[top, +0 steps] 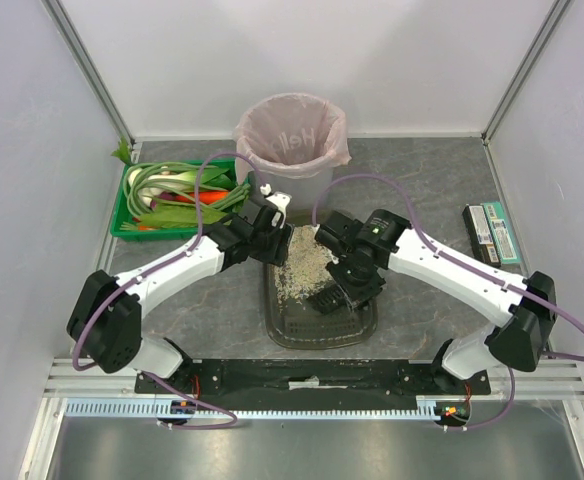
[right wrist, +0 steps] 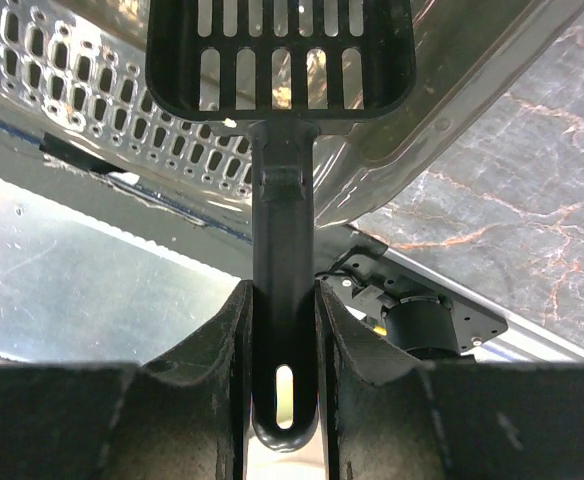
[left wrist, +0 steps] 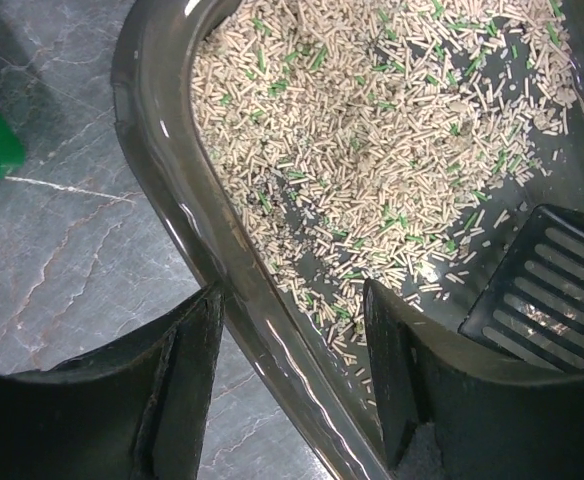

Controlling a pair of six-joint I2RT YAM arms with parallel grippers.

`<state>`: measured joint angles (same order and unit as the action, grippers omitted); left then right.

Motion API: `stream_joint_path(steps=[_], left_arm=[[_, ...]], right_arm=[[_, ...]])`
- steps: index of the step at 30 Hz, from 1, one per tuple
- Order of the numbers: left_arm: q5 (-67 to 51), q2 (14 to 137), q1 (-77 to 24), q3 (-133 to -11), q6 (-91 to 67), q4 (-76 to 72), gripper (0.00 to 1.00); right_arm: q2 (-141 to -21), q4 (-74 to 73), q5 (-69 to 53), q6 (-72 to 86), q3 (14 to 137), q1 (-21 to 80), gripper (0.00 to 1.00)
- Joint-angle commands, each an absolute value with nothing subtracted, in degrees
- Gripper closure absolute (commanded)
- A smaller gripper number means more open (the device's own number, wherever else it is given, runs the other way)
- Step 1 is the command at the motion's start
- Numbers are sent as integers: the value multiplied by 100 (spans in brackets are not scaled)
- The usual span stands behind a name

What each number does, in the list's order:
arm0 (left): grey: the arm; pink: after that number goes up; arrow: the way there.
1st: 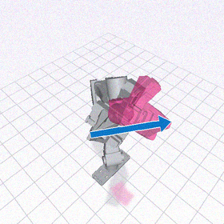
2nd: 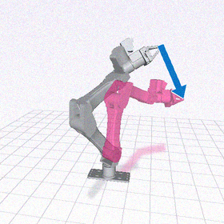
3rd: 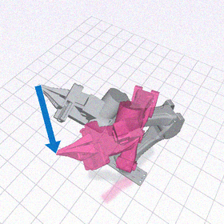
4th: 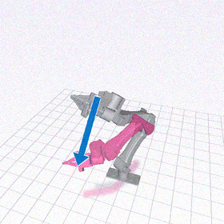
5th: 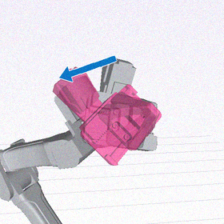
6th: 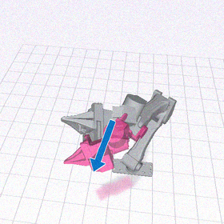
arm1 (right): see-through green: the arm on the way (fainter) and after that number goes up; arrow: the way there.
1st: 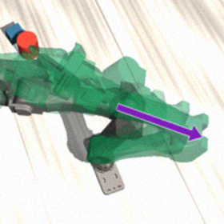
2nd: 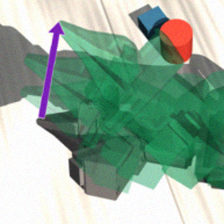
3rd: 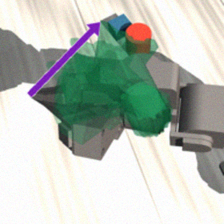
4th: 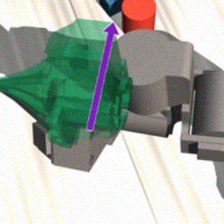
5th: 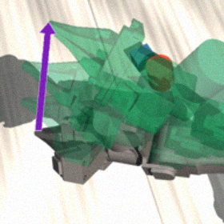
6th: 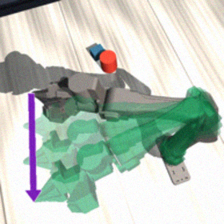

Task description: Clean the litter box

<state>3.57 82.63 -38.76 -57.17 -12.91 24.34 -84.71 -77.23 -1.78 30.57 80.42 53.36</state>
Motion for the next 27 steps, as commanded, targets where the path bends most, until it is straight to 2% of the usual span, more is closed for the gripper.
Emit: stream_joint_path(steps=[1,20,27], left_arm=[[141,8323,-3885,-5915,-1239,2434,36],[-343,8367,-3894,-5941,-1327,2487,44],[-527,8323,-3894,-5941,-1380,2461,45]], right_arm=[[-8578,-8367,-554,2726,7832,5309,100],[-10273,-8367,130,1723,8736,4632,100],[-10766,-8297,413,1687,9605,4509,100]])
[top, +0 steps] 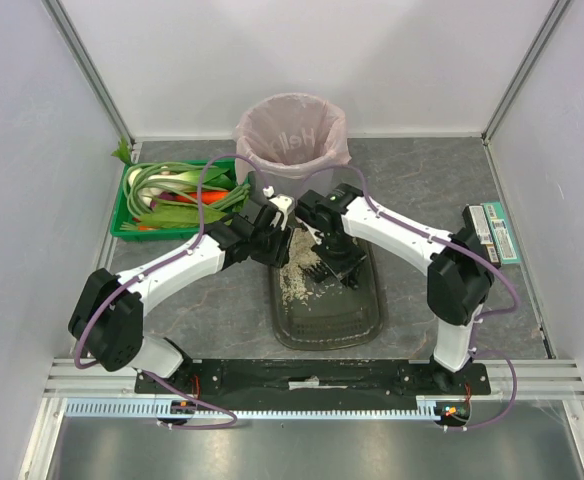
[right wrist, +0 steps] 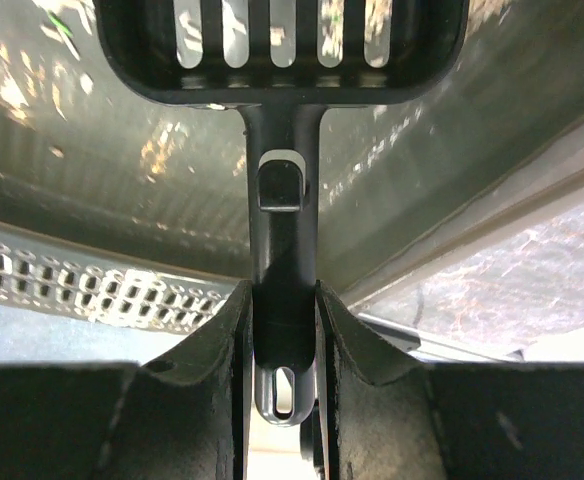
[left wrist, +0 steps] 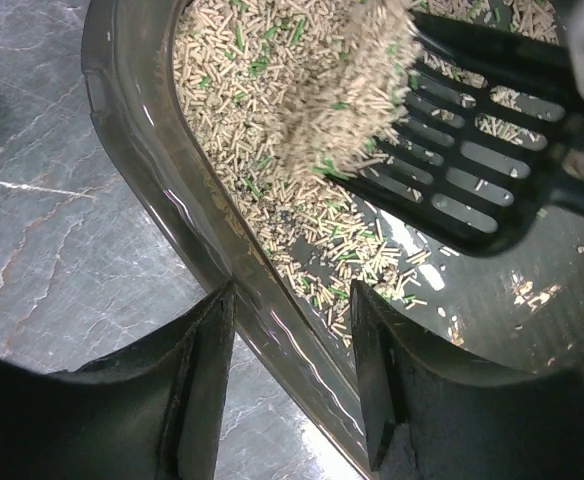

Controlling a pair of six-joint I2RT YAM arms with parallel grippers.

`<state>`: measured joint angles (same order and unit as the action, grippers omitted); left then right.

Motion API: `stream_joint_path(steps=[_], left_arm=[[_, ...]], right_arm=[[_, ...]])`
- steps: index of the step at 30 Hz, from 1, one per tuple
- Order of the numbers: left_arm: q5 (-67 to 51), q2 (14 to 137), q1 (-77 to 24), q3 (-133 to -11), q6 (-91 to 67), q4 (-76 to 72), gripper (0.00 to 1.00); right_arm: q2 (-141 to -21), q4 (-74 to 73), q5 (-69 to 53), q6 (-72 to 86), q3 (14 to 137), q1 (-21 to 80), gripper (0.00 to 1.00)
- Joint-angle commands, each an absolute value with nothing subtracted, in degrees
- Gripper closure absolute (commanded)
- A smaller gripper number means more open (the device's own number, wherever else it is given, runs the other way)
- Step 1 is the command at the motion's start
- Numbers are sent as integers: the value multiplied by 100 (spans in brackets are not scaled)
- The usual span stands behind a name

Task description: Clean the litter box

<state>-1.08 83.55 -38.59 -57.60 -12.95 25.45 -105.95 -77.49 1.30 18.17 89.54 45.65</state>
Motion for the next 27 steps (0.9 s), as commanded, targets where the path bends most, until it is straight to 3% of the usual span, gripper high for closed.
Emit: stream_joint_path(steps=[1,13,19,27], left_arm=[[-553,8323,-3894,-5933,-1389,2461,45],[-335,8051,-3894,-5941,-1371,2461,45],[-123,7779,-3894,-5924,-1345,2461,34],[-132,7787,-3894,-5924,-1345,2505,28]], right_arm=[[-10801,-8262,404,1722,9676,4509,100],[-10803,-7813,308,2039,9738,4509,100],[-10021,-8033,378,2408,9353,4509,100],[-9343,-8253,221,2619,8702,4509,100]])
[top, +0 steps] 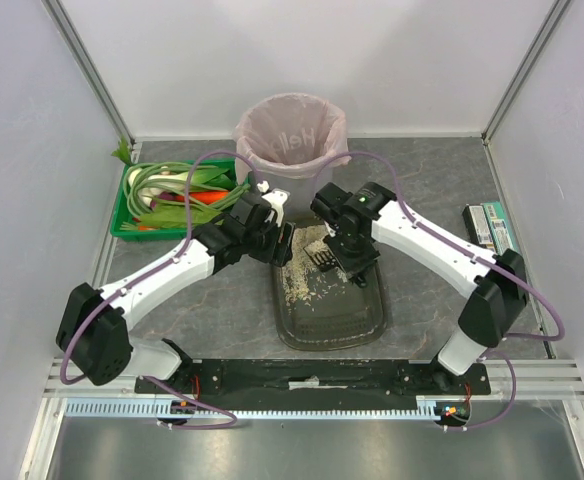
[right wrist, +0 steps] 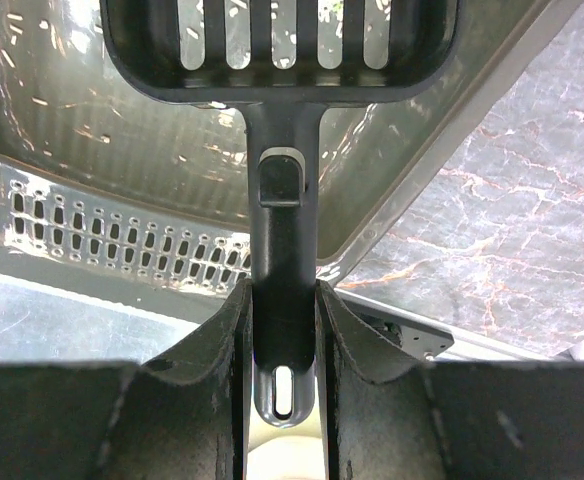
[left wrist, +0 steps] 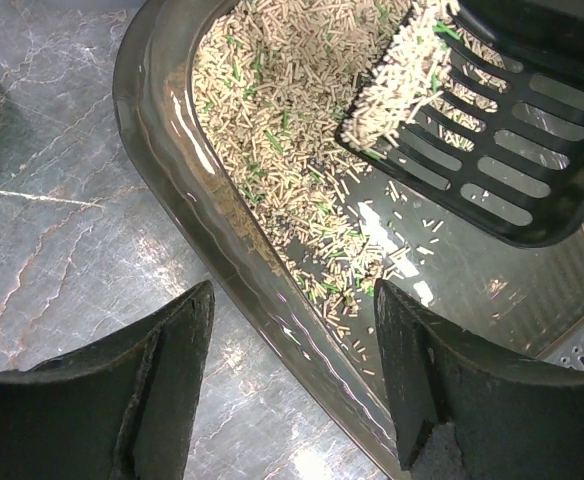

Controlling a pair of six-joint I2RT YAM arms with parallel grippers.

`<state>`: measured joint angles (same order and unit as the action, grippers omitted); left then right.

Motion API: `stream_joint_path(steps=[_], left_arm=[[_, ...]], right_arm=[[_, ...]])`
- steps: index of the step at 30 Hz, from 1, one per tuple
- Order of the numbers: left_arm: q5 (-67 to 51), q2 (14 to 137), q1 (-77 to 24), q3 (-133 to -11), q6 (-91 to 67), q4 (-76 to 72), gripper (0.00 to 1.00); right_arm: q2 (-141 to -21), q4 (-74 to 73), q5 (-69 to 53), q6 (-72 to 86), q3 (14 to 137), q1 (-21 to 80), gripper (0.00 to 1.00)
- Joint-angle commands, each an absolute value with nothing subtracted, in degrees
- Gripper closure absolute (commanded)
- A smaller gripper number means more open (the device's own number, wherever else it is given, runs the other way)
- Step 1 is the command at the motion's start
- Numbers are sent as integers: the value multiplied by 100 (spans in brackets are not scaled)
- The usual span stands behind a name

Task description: Clean the litter box

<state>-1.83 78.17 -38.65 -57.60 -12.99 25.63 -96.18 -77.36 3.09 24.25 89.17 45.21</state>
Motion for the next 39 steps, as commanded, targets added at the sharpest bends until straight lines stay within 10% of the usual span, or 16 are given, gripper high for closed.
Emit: stream_joint_path(steps=[1,39], left_arm=[[-158,7831,-3894,-5933,-1353,2522,27],[-475,8560,-3964,-6047,-1380,2619,58]], right_arm=[[-9325,-8244,150,2602,8588,4509,100],[-11030,-8218,-475,2180,9378,4491,100]])
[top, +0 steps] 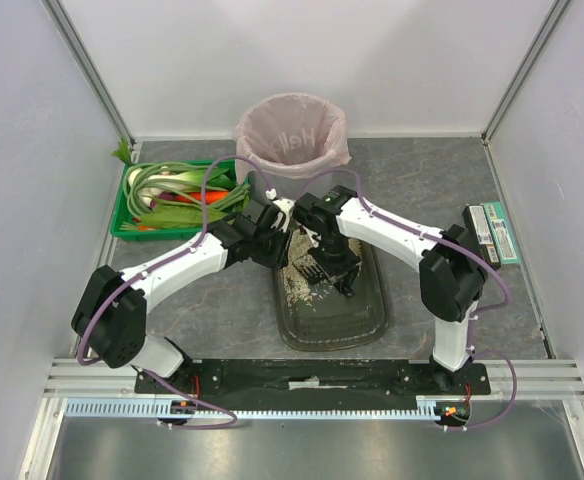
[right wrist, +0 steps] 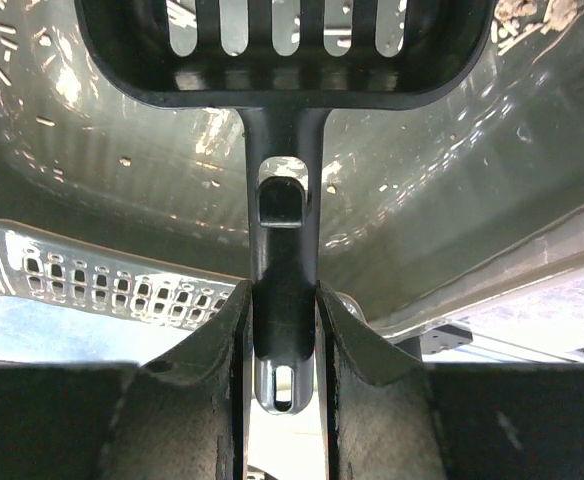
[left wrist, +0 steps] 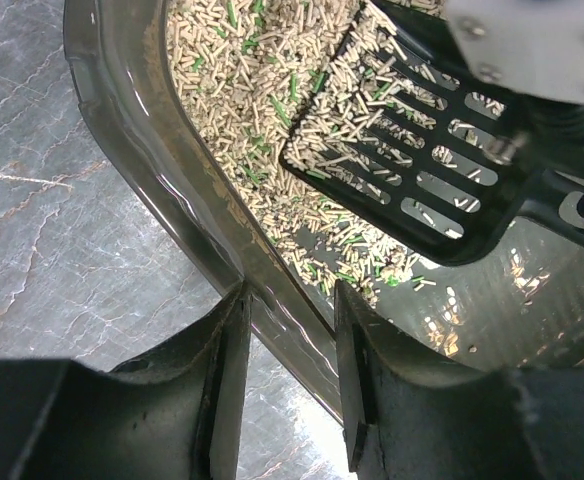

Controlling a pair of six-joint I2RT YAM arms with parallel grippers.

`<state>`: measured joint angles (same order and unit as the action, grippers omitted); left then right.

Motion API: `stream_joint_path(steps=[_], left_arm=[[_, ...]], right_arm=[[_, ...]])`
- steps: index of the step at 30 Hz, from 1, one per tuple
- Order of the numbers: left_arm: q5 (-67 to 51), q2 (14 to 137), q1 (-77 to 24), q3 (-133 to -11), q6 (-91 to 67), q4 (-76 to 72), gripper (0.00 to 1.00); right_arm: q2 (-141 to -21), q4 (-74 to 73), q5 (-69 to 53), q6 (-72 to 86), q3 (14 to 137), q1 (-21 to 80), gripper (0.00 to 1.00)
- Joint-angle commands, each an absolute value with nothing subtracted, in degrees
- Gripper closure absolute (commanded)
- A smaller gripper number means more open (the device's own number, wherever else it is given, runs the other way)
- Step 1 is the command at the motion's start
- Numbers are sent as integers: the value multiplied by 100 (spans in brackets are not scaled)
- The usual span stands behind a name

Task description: Clean the litter box

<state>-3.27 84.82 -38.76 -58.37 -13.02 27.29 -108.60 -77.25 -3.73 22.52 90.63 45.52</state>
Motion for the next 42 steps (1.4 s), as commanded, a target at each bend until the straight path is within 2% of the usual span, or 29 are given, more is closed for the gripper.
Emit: stream_joint_path(steps=[1,18,27,36,42], left_arm=[[-475,8552,-3964,-6047,-1380,2628,58],[-510,8534,-4043,-6047,-1380,2610,62],[-563,8526,-4069,-6038,-1371,2575,63],[-571,8473,-4087,-6029,-1371,2575,63],[-361,8446,-4087,-6047,-1327,2593,62]], right_arm=[[-11109,-8218,-483,2162,9404,4448,100],[-11856,-7973,-422,2294,10266,4122,100],[-11199,-6357,-352,2970,9300,4140,100],[-10714,-5100,246,3305,8667,4210,100],[-10231,-4176,316,3366,7753,4315,100]])
